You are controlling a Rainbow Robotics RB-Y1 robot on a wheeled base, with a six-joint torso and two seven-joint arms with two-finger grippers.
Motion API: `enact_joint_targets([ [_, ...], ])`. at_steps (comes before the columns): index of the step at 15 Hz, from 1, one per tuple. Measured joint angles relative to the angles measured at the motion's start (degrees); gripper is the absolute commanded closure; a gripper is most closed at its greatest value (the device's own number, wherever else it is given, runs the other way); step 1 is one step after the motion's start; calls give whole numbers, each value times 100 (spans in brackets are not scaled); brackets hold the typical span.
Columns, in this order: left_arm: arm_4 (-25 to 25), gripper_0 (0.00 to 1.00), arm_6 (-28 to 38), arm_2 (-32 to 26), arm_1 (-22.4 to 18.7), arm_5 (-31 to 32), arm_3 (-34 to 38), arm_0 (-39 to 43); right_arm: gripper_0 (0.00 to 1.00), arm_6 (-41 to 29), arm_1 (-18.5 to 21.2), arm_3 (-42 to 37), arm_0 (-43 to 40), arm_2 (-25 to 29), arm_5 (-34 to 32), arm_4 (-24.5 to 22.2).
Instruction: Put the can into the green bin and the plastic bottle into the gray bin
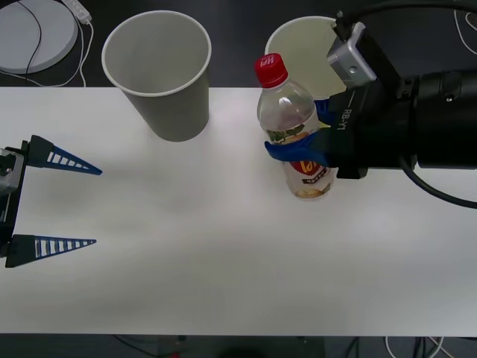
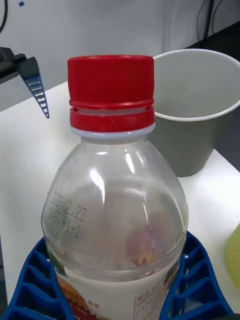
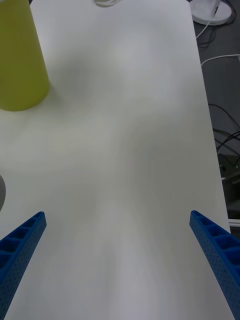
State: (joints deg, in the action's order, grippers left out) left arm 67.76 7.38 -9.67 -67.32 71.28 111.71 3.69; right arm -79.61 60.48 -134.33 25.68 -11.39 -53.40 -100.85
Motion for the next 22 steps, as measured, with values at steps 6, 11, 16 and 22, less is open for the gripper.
enact_joint_targets([
  [6,0,0,0,0,0,0,0,0,100,-2,-255,715,1092,-80,-806,155],
  [11,0,0,0,0,0,0,0,0,100,-5,-569,1351,2204,-750,-1117,213],
  [16,0,0,0,0,0,0,0,0,100,-5,-800,2057,3218,-1223,-1455,352],
  [22,0,0,0,0,0,0,0,0,100,-10,-1133,2948,4225,-1577,-1923,461],
])
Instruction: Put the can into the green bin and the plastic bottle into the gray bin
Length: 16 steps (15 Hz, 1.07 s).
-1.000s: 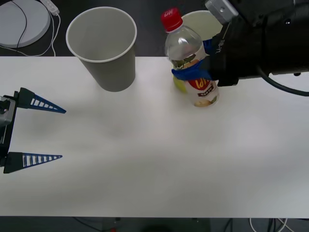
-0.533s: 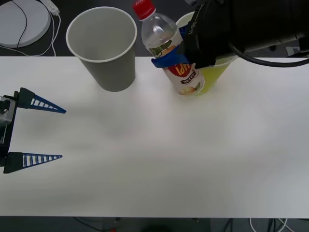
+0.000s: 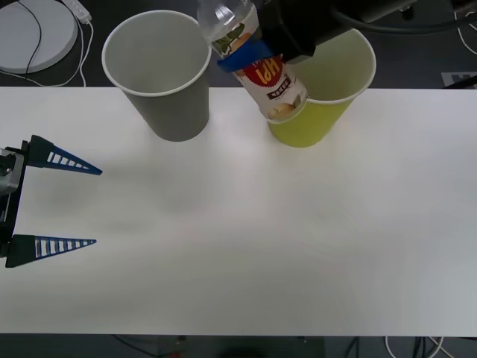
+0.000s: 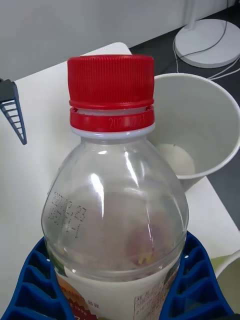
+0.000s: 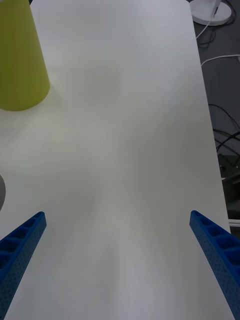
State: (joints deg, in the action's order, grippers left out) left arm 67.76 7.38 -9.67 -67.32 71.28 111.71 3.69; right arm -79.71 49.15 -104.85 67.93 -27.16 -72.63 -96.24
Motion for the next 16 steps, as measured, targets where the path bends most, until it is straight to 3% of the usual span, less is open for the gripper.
enact_joint_targets([
  [7,0,0,0,0,0,0,0,0,100,0,-486,1091,789,-531,-5,-203],
  [16,0,0,0,0,0,0,0,0,100,0,-1420,2699,1662,-872,1,-908],
])
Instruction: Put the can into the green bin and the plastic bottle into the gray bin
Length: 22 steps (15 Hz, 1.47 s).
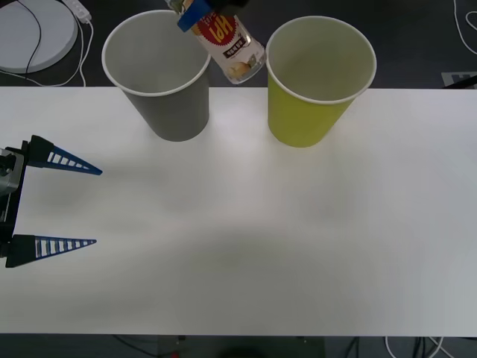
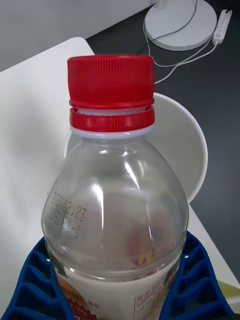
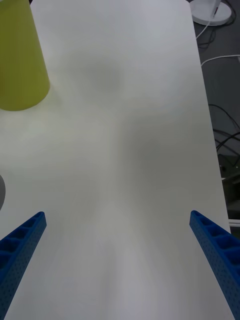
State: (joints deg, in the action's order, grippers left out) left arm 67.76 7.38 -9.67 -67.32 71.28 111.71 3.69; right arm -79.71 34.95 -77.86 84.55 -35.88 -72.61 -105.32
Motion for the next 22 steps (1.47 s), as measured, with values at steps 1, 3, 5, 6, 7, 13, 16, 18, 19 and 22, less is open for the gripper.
enact_joint_targets([
  [1,0,0,0,0,0,0,0,0,100,0,-102,180,95,-31,0,-55],
  [3,0,0,0,0,0,0,0,0,100,1,-337,607,337,-91,0,-172],
  [5,0,0,0,0,0,0,0,0,100,1,-566,1044,587,-192,0,-268],
  [6,0,0,0,0,0,0,0,0,100,0,-675,1257,711,-239,1,-296],
  [7,0,0,0,0,0,0,0,0,100,0,-787,1443,820,-272,1,-333],
  [13,0,0,0,0,0,0,0,0,100,0,-1412,2560,1388,-493,3,-517],
  [16,0,0,0,0,0,0,0,0,100,0,-1703,3114,1658,-554,4,-598],
  [18,0,0,0,0,0,0,0,0,100,0,-1866,3485,1832,-579,9,-632],
  [19,0,0,0,0,0,0,0,0,100,0,-1937,3643,1907,-586,9,-644],
  [22,0,0,0,0,0,0,0,0,100,0,-2136,4089,2104,-587,41,-690],
])
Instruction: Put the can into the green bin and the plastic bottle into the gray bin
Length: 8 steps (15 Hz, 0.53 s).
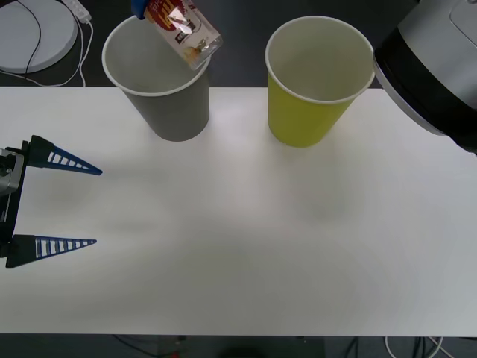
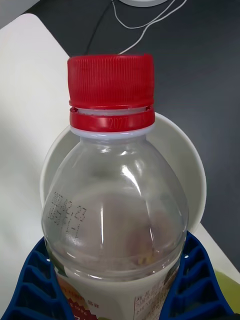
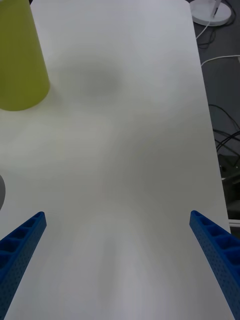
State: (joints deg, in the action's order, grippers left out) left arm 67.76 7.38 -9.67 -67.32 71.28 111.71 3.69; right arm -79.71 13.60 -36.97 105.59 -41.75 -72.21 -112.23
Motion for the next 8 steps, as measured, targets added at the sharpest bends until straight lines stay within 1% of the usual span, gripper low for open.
enact_joint_targets([
  [3,0,0,0,0,0,0,0,0,100,1,-199,397,140,-48,192,-43],
  [8,0,0,0,0,0,0,0,0,100,0,-380,696,241,-79,320,-98],
])
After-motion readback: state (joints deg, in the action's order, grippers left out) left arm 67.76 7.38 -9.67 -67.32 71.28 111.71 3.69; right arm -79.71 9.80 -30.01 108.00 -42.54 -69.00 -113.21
